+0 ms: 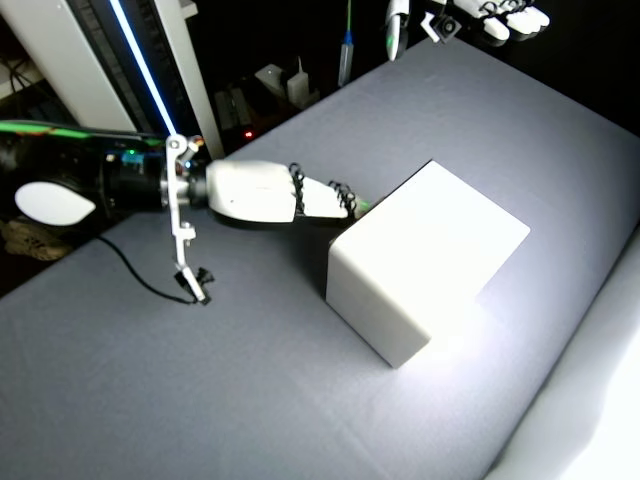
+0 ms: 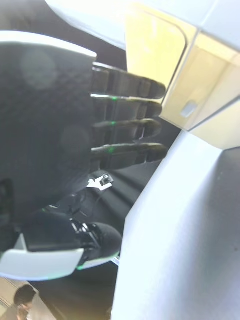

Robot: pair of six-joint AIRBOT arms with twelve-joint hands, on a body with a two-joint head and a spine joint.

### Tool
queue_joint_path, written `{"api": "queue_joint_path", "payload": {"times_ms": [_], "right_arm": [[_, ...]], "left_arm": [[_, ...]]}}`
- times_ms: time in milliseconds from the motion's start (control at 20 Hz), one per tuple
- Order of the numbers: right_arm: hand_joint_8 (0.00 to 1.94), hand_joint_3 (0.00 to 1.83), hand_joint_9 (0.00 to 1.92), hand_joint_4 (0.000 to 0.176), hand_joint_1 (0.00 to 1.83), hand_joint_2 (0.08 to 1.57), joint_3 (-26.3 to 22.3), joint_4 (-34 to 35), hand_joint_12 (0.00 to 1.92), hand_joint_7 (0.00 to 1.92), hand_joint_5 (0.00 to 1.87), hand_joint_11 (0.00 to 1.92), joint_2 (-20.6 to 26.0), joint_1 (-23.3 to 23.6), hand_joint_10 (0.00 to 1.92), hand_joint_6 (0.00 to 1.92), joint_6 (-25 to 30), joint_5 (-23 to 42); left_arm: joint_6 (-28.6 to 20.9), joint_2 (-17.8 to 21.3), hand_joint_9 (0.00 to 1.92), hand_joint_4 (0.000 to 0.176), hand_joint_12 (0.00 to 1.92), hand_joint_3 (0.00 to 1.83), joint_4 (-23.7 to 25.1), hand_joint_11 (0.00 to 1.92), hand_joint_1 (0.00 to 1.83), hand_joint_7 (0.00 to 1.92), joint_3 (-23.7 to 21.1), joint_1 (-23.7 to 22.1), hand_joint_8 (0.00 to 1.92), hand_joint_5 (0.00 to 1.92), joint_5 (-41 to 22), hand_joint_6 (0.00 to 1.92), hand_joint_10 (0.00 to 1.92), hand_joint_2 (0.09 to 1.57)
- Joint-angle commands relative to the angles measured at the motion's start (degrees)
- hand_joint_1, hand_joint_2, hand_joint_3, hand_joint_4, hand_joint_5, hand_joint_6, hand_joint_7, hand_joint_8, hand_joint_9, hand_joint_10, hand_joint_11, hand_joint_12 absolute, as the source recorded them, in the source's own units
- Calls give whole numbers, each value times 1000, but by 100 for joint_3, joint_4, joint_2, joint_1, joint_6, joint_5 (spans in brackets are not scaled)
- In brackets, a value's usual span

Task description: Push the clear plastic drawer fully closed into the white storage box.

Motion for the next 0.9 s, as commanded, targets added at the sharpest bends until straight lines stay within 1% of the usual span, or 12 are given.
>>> {"api": "queue_joint_path", "payload": {"times_ms": [0, 100, 200, 300, 350, 400, 500, 550, 650, 750, 800, 850], "right_arm": [[15, 0, 0, 16, 0, 1022, -115, -212, 0, 80, 282, 0, 43, 12, 0, 16, 276, 846], [18, 0, 0, 32, 0, 1030, -286, -365, 0, 99, 303, 0, 217, -143, 0, 20, 530, 1018], [13, 1, 0, 20, 0, 1040, -405, -271, 0, 95, 296, 0, 439, -320, 0, 14, 613, 1221], [1, 1, 0, 24, 0, 1040, -506, 37, 0, 66, 258, 0, 771, -598, 0, 0, 615, 1684], [0, 0, 0, 29, 0, 1027, -550, 219, 0, 39, 232, 0, 935, -716, 0, 0, 615, 1898], [0, 0, 0, 52, 0, 1028, -582, 471, 0, 7, 170, 0, 1115, -842, 0, 0, 615, 2178], [0, 0, 0, 79, 0, 1026, -652, 948, 0, 0, 99, 0, 1475, -1098, 0, 0, 597, 2803], [0, 2, 0, 61, 0, 1040, -715, 1178, 0, 0, 89, 0, 1727, -1244, 0, 0, 566, 3097], [0, 0, 0, 0, 0, 1021, -867, 1714, 0, 0, 103, 0, 2029, -1586, 0, 11, 358, 3840], [10, 6, 24, 0, 0, 1062, -1010, 2232, 0, 97, 172, 1, 2296, -1929, 4, 16, 240, 4606], [3, 3, 9, 0, 0, 1061, -1051, 2445, 0, 95, 165, 0, 2375, -2098, 0, 8, 240, 4962], [0, 0, 12, 10, 0, 1052, -1104, 2685, 0, 87, 142, 0, 2458, -2334, 2, 1, 240, 5363]], "left_arm": [[-42, 11, 0, 149, 0, 5, 25, 0, 0, 0, 32, 1, 0, 0, -710, 0, 0, 974], [-68, 12, 0, 158, 0, 8, 20, 0, 0, 0, 27, 19, 0, 0, -710, 0, 0, 982], [-76, 12, 0, 169, 0, 9, 5, 0, 0, 0, 26, 41, 0, 0, -711, 0, 0, 987], [-107, 12, 0, 175, 0, 0, -52, 0, 0, 0, 19, 103, 0, 0, -712, 0, 0, 963], [-125, 12, 0, 164, 0, 0, -57, 0, 0, 0, 17, 121, 0, 0, -712, 0, 0, 960], [-134, 12, 0, 156, 0, 0, -65, 0, 0, 0, 13, 128, 0, 0, -712, 0, 0, 958], [-162, 12, 0, 139, 0, 13, -110, 0, 0, 0, 18, 129, 0, 0, -712, 0, 0, 995], [-163, 15, 0, 131, 0, 22, -131, 0, 0, 0, 16, 133, 0, 0, -712, 0, 0, 1015], [-231, 35, 0, 132, 0, 11, -197, 0, 68, 0, 14, 143, 0, 0, -713, 0, 0, 1000], [-247, 67, 0, 133, 0, 4, -248, 0, 131, 0, 16, 138, 0, 0, -713, 0, 0, 989], [-251, 82, 0, 147, 0, 0, -262, 0, 177, 0, 18, 134, 0, 0, -714, 0, 0, 978], [-252, 95, 0, 155, 0, 0, -269, 0, 193, 0, 23, 113, 0, 0, -714, 0, 0, 972]]}}
